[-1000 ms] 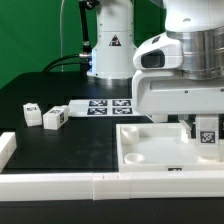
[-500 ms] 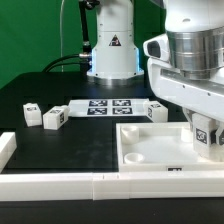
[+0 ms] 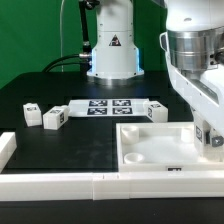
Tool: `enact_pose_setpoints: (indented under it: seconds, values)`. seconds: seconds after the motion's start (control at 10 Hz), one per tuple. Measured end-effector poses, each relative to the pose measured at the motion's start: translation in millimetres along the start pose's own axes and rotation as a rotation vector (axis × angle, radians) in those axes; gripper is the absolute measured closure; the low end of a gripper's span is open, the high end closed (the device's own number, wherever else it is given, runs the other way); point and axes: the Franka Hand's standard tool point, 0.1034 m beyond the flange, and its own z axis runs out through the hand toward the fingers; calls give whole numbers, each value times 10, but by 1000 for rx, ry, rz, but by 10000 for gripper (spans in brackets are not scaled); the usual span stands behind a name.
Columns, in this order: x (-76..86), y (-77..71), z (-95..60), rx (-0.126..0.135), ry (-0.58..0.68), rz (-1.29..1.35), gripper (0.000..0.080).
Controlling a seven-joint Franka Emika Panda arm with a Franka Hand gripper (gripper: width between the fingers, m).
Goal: Assemble one leg
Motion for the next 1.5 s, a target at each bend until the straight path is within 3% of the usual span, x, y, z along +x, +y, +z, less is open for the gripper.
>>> enact_pose_setpoints:
  seconds: [0.1,0.2,0.3,0.4,0.8,1.1,1.5]
  values:
    - [1,1,2,0,0,-51,345]
    - [4,6,12,0,1,-67,223]
    - [0,7,13,-1,2,-97,223]
    - [-2,8,13,-1,3,-256,163]
    - [-66,5,12,-2,1,-716,151]
    - [-107,-52,4,-19,73,-1134,151]
    - [52,-72,13,-46,75,-1532,151]
